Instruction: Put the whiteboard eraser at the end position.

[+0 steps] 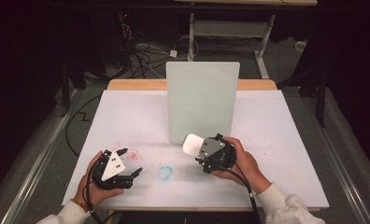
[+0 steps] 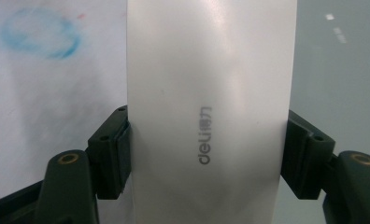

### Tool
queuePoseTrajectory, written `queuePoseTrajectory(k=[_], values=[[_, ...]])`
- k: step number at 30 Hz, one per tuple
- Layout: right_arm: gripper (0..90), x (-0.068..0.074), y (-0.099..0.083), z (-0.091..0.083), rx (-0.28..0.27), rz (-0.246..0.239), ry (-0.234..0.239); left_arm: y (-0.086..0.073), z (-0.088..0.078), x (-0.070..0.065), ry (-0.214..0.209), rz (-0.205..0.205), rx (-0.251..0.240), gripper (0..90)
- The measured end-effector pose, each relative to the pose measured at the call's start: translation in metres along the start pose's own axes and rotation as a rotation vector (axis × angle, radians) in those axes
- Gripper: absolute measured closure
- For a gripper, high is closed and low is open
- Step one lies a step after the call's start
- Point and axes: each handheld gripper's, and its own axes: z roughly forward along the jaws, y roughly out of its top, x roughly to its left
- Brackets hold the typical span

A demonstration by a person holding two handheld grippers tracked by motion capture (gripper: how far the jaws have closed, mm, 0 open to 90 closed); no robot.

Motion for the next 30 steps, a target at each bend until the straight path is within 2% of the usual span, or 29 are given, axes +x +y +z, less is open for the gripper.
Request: queuePoseTrajectory(k=[1,3,5,7,8,9,10,15,19,25,28,30], values=[[31.0,0.002,-0.002,-0.001,0.006,-0.009,0.029,0.0,0.0,0.0,-0.001,-0.001,0.0,18.5],[31.0,0.004,-0.005,-0.001,0.047,-0.047,0.121,0.0,0.001,0.0,-0.005,0.001,0.004,18.5],[31.0,0.01,-0.007,0.002,0.081,-0.099,0.175,0.0,0.001,0.0,-0.005,0.0,0.007,18.5],[31.0,0.017,-0.007,0.007,0.109,-0.128,0.222,0.0,0.001,-0.001,-0.005,0.001,0.007,18.5],[30.9,0.02,-0.007,0.01,0.123,-0.149,0.24,0.001,0.001,-0.001,-0.006,0.003,0.006,18.5],[30.9,0.024,-0.007,0.012,0.112,-0.154,0.239,0.001,0.001,-0.001,-0.007,0.006,0.007,18.5],[30.9,0.025,-0.006,0.014,0.124,-0.163,0.257,0.002,0.002,-0.001,-0.01,0.007,0.007,18.5],[30.5,0.031,-0.007,0.022,0.122,-0.152,0.288,0.003,0.005,-0.002,-0.019,0.012,0.009,18.5],[28.2,0.027,-0.01,0.02,0.084,-0.096,0.284,0.004,0.006,-0.001,-0.023,0.013,0.005,18.4],[24.8,0.019,-0.018,-0.002,-0.018,-0.008,0.257,0.005,0.007,-0.001,-0.021,0.02,0.009,18.4],[23.0,0.013,-0.028,-0.018,-0.078,0.03,0.184,0.005,0.006,-0.002,-0.018,0.02,0.007,18.4],[22.6,0.006,-0.039,-0.031,-0.138,0.087,0.118,0.006,0.006,-0.002,-0.016,0.017,0.002,18.4]])
